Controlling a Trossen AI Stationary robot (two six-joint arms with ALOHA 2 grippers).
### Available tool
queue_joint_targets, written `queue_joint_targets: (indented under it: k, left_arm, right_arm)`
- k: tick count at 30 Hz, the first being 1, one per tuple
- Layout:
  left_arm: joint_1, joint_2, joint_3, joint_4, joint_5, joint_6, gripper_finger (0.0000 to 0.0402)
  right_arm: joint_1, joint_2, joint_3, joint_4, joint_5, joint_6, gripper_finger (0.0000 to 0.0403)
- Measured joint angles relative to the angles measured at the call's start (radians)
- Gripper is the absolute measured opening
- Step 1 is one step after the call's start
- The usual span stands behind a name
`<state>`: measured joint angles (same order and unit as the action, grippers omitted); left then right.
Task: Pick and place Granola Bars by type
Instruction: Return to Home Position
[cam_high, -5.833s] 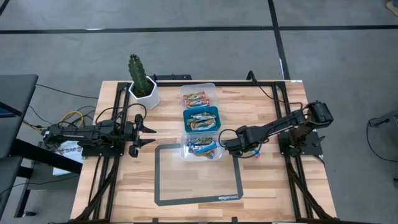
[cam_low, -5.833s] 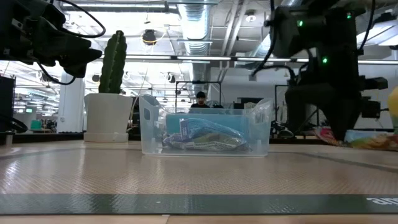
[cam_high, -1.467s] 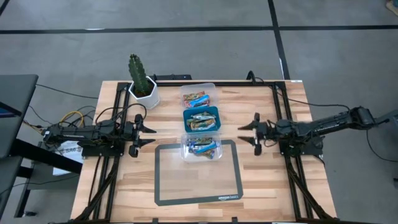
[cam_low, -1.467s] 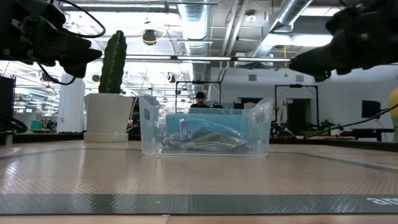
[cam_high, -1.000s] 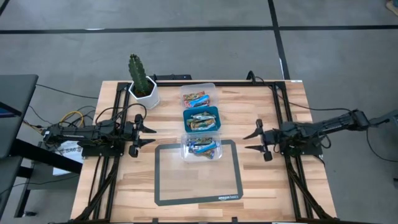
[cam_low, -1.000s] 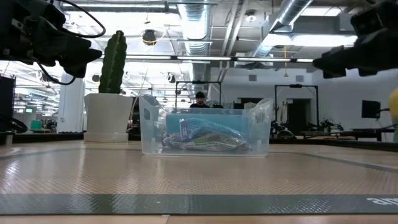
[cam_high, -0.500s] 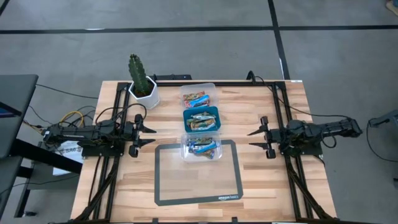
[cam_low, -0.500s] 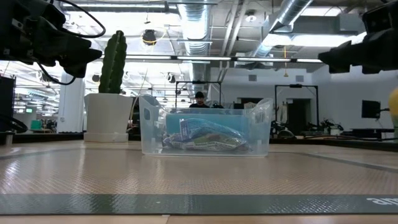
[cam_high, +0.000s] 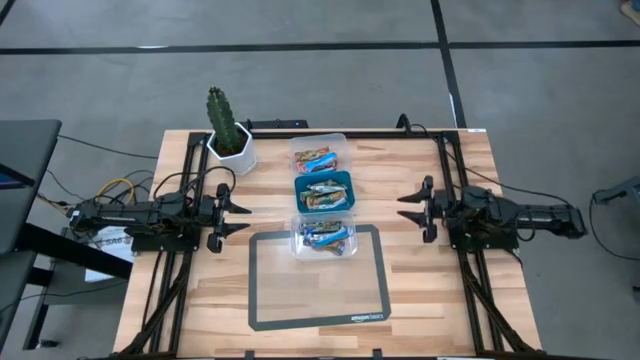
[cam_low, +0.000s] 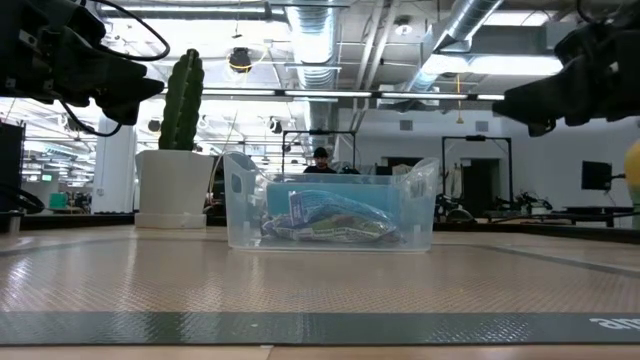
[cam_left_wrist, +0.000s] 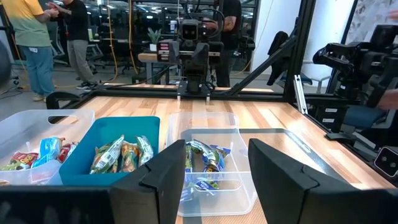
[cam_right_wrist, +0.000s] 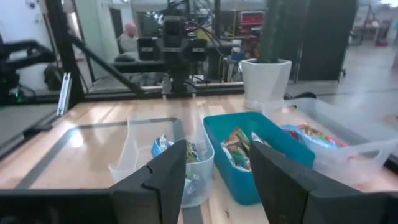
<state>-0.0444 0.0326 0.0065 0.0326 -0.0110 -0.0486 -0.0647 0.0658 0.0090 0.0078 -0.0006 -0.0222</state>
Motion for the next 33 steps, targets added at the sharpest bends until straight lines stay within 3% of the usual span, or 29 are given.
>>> queue_joint_targets:
  k: [6, 33]
  left_arm:
    - [0.000, 0.000, 0.000, 0.000, 0.000, 0.000, 0.0168]
    - [0.000, 0.000, 0.000, 0.000, 0.000, 0.000, 0.0168]
  right_arm:
    - [-0.018, 0.000, 0.000, 0.000, 0.000, 0.081, 0.0171]
    - [-0.017, 0.000, -0.001, 0.000, 0.000, 0.083, 0.0171]
